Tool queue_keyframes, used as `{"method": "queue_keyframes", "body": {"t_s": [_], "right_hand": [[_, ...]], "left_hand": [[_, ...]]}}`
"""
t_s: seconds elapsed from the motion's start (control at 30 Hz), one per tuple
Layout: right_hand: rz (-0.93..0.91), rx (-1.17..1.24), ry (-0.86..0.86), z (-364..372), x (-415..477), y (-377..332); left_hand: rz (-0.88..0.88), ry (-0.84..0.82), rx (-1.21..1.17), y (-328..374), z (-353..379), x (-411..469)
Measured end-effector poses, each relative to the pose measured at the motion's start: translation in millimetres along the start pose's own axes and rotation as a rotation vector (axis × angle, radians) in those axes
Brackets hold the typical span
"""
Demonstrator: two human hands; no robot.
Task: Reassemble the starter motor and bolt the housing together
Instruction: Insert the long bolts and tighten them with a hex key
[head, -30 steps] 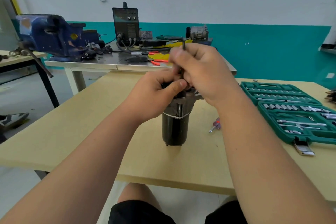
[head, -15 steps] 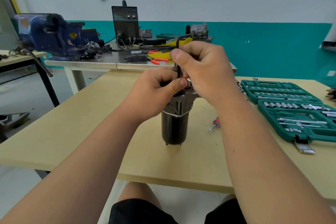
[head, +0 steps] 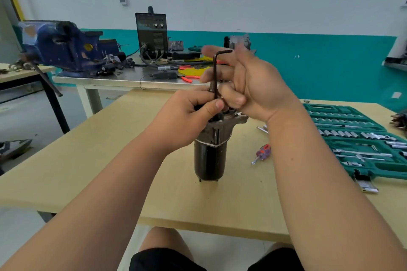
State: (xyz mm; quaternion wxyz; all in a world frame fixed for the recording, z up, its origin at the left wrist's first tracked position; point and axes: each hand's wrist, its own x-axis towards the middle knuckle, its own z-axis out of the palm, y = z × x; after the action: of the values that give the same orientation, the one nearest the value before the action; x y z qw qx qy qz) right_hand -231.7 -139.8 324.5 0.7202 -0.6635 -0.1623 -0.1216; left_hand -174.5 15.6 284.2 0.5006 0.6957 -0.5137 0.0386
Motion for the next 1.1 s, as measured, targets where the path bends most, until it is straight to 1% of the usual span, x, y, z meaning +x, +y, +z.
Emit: {"method": "queue_keyframes", "body": {"t_s": [0.07, 0.1, 0.13, 0.17, 0.2, 0.23, 0.3, 0.33, 0.37, 0.4, 0.43, 0.5, 0.53, 0.57, 0.63, 0.67, 0.7, 0.73, 0.77, 0.83, 0.87, 0.9, 0.93, 0.97, 1.03, 1.07, 1.1], "right_hand": [[0.019, -0.017, -0.116, -0.5, 5.5, -6.2], [0.0, -0.073, -0.114, 1.5, 7.9, -7.3], [-0.038, -0.131, -0.07, 4.8, 9.7, -8.0], [-0.098, -0.216, 0.015, 10.0, 10.3, -8.9], [-0.169, -0.358, 0.133, 16.5, 9.7, -8.5], [-0.245, -0.594, 0.288, 23.1, 9.1, -5.8], [-0.392, -1.196, 0.642, 37.6, 7.5, 5.2], [-0.461, -1.415, 0.757, 45.1, 5.2, 8.9], [-0.502, -1.5, 0.79, 50.0, 3.9, 11.2], [-0.499, -1.47, 0.728, 50.1, 3.9, 11.6], [-0.452, -1.328, 0.596, 44.7, 4.5, 9.0], [-0.26, -0.8, 0.234, 28.2, 3.2, -3.3], [-0.183, -0.567, 0.094, 19.1, 1.3, -7.7], [-0.118, -0.4, -0.007, 11.7, 0.3, -11.1], [-0.034, -0.228, -0.121, 7.6, 1.1, -14.9], [-0.018, -0.188, -0.134, 7.9, 2.5, -15.5], [-0.025, -0.191, -0.103, 8.7, 4.0, -15.7], [-0.055, -0.269, -0.026, 11.8, 4.6, -15.2], [-0.094, -0.435, 0.088, 17.4, 3.6, -13.3], [-0.201, -0.851, 0.351, 28.0, 1.1, -2.9], [-0.25, -0.978, 0.438, 32.9, -0.8, 4.0], [-0.274, -1.021, 0.464, 35.3, -3.0, 9.3], [-0.261, -0.985, 0.43, 35.6, -5.5, 10.7], [-0.211, -0.869, 0.357, 33.2, -7.4, 8.0], [-0.102, -0.499, 0.152, 22.0, -11.3, -2.1], [-0.087, -0.381, 0.078, 17.1, -13.9, -7.2], [-0.098, -0.363, 0.048, 14.6, -16.1, -9.8]], "left_hand": [[0.006, -0.007, 0.028, 1.9, -1.7, -0.9], [-0.001, -0.005, 0.038, 2.2, -2.2, -1.0], [-0.011, 0.002, 0.045, 1.7, -2.2, -0.6], [-0.022, 0.012, 0.049, 1.1, -1.5, 0.3], [-0.037, 0.023, 0.043, 0.5, -0.3, 1.4], [-0.058, 0.037, 0.028, 0.3, 1.4, 2.4], [-0.105, 0.067, -0.006, 0.4, 4.4, 4.8], [-0.119, 0.077, -0.006, 0.7, 5.4, 5.5], [-0.124, 0.08, 0.007, 1.0, 5.7, 5.7], [-0.12, 0.078, 0.027, 1.3, 5.0, 6.1], [-0.109, 0.066, 0.044, 1.2, 4.0, 6.9], [-0.081, 0.027, 0.07, 1.6, 1.8, 7.3], [-0.072, 0.01, 0.076, 2.0, 0.8, 6.5], [-0.068, -0.004, 0.081, 2.3, 0.0, 5.4], [-0.069, -0.019, 0.089, 2.8, -0.6, 3.7], [-0.072, -0.021, 0.081, 3.4, -0.4, 2.6], [-0.069, -0.02, 0.07, 3.6, -0.2, 2.0], [-0.06, -0.016, 0.058, 3.8, 0.2, 1.1], [-0.049, -0.005, 0.041, 4.1, 0.5, 0.1], [-0.021, 0.009, 0.004, 4.2, 0.8, -2.0], [-0.002, 0.007, -0.007, 4.1, 0.8, -3.4], [0.012, 0.002, -0.009, 3.7, 0.5, -5.0], [0.02, -0.006, 0.003, 3.6, 0.3, -5.8], [0.021, -0.013, 0.022, 3.8, -0.1, -6.2], [0.02, -0.028, 0.054, 3.8, -0.7, -7.8], [0.019, -0.039, 0.069, 4.3, -0.9, -8.4], [0.018, -0.045, 0.08, 5.1, -1.0, -8.9]]}}
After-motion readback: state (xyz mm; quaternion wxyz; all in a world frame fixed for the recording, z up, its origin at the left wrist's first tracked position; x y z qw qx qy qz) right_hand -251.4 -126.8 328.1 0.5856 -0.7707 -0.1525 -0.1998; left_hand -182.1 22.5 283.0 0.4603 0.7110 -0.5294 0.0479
